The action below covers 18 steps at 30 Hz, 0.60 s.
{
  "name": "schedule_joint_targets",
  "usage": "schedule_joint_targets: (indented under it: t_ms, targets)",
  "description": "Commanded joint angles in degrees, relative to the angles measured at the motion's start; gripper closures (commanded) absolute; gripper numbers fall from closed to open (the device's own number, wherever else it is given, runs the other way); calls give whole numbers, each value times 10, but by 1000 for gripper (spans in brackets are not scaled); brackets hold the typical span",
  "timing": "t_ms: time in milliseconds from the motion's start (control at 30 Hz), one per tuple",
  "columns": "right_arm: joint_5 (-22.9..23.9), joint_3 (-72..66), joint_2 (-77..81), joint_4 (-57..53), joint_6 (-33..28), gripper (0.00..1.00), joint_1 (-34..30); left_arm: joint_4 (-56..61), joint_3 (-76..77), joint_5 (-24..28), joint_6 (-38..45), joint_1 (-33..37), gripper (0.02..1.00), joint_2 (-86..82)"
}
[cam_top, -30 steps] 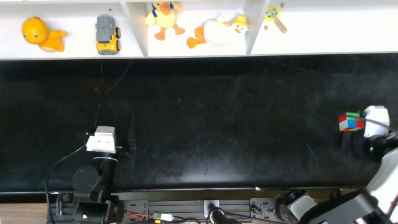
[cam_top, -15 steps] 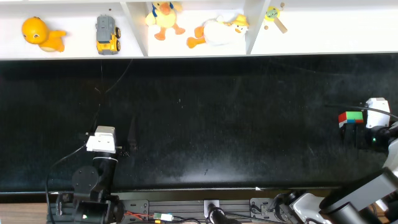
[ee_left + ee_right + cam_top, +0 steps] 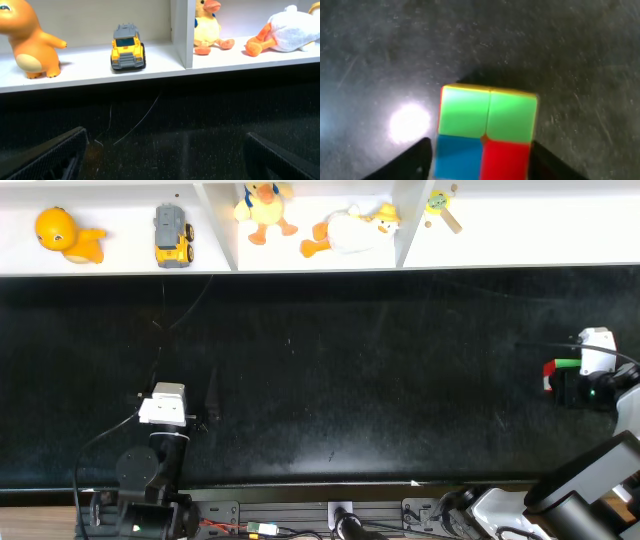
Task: Store Toys
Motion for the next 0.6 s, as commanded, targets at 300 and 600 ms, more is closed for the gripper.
schedule_joint_targets:
  t_ms: [300, 600]
  targets:
    - [-4, 14, -6, 3, 43, 606, 24, -2, -1, -3, 0, -3, 20, -7]
    - [-2, 35, -69, 29, 84, 612, 70, -2, -1, -3, 0, -3, 20, -7]
